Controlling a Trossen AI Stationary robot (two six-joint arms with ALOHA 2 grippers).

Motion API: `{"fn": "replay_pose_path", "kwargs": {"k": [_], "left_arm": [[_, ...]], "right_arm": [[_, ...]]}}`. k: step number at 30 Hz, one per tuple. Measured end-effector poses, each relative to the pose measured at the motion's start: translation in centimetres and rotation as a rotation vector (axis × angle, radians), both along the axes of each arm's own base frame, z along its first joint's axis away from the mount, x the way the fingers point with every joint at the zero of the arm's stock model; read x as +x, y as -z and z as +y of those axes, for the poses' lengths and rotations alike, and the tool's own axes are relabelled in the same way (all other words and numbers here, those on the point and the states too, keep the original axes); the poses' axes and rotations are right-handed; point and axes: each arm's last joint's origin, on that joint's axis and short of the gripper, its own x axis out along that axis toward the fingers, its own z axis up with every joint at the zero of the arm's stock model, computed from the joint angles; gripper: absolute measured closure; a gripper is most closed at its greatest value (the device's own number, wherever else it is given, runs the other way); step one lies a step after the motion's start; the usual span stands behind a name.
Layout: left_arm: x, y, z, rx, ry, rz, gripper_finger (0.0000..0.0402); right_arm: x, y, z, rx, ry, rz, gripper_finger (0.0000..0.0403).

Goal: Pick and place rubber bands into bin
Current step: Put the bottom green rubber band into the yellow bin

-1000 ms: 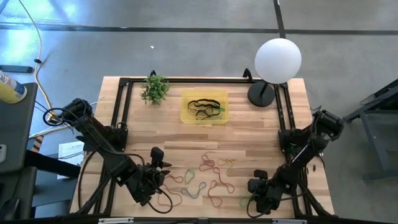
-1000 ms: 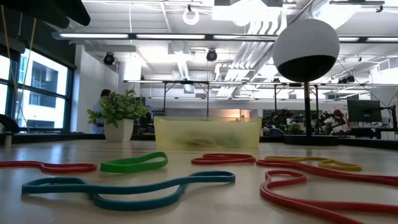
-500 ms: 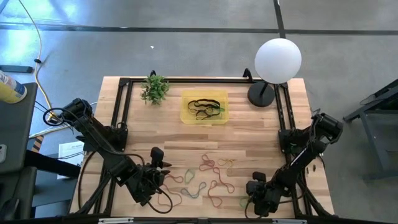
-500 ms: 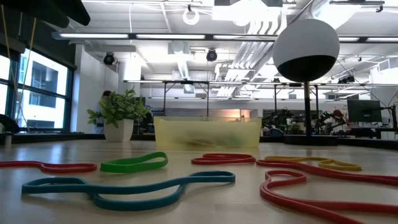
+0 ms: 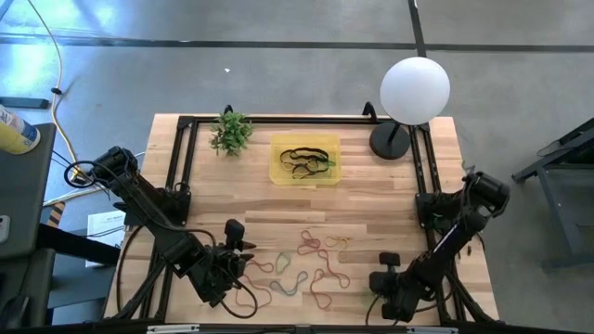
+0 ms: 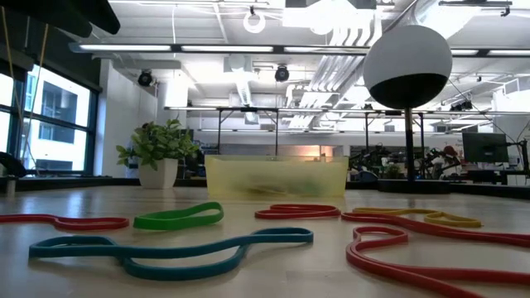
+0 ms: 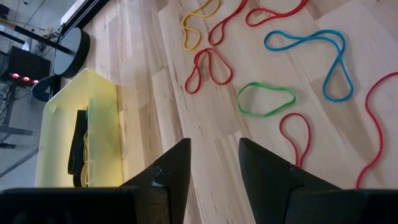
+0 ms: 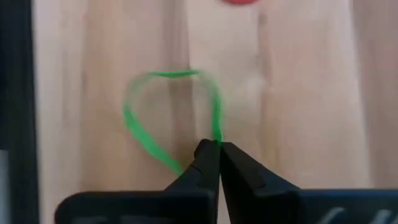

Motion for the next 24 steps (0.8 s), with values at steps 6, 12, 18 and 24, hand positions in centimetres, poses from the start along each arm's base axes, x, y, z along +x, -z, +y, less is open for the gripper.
{"fn": "replay_pose_path", "kwargs": {"k": [6, 12, 18, 24], "left_arm": [[0.0, 0.0, 0.0, 0.003, 0.001, 0.002, 0.0277], [0.0, 0.0, 0.0, 0.006, 0.001, 0.005, 0.0277], [0.0, 0.2, 0.1, 0.006, -0.002, -0.005, 0.0277], [-0.5, 1.5, 0.4, 0.013, -0.023, 0.002, 0.0277]], "right_arm": [[1.1, -2.0, -0.5, -0.180, 0.023, -0.028, 0.0400], [2.6, -4.7, -1.0, -0.338, 0.007, -0.069, 0.0401], [4.6, -7.1, -2.1, -0.474, -0.002, -0.102, 0.0402], [7.2, -9.0, -4.0, -0.587, 0.004, -0.131, 0.0402]]}}
